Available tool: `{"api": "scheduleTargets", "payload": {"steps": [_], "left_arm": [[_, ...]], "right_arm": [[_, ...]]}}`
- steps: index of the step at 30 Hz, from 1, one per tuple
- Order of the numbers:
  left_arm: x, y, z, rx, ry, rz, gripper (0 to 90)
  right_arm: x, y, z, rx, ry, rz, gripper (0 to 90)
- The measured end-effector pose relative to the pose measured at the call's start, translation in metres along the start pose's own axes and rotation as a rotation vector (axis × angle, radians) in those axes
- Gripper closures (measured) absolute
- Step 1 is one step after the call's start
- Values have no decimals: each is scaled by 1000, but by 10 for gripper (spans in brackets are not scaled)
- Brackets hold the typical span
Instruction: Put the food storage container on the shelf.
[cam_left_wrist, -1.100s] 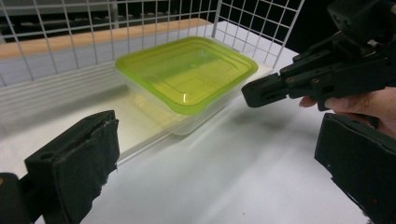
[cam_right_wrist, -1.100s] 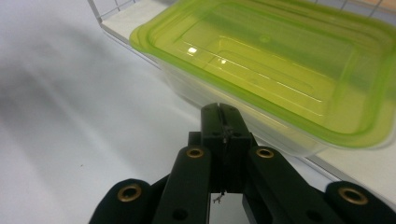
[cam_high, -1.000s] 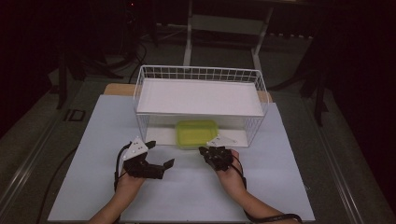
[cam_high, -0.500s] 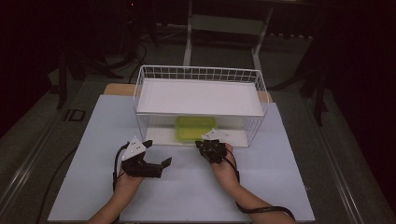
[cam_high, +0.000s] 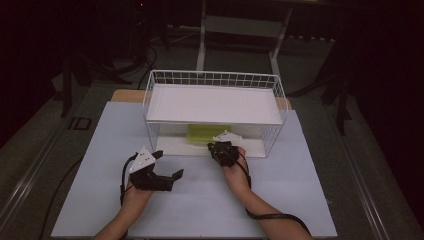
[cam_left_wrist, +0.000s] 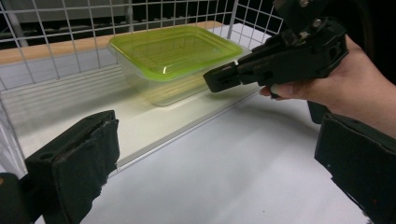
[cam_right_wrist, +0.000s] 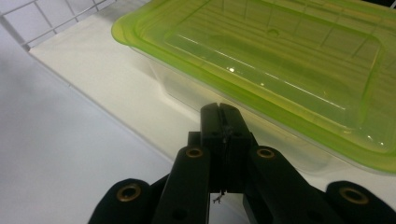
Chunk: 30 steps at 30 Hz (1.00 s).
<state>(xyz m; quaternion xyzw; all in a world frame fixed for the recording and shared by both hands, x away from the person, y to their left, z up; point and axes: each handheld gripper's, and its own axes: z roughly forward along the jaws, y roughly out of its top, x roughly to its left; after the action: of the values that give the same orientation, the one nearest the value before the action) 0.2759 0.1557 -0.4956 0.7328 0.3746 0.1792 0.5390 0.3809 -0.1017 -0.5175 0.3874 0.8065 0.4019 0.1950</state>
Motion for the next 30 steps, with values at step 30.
{"api": "scheduleTargets", "payload": {"steps": [30], "left_arm": [[0,-1,2,4,-13,-20,6]], "right_arm": [[2,5,-13,-37,19,5,848]]}}
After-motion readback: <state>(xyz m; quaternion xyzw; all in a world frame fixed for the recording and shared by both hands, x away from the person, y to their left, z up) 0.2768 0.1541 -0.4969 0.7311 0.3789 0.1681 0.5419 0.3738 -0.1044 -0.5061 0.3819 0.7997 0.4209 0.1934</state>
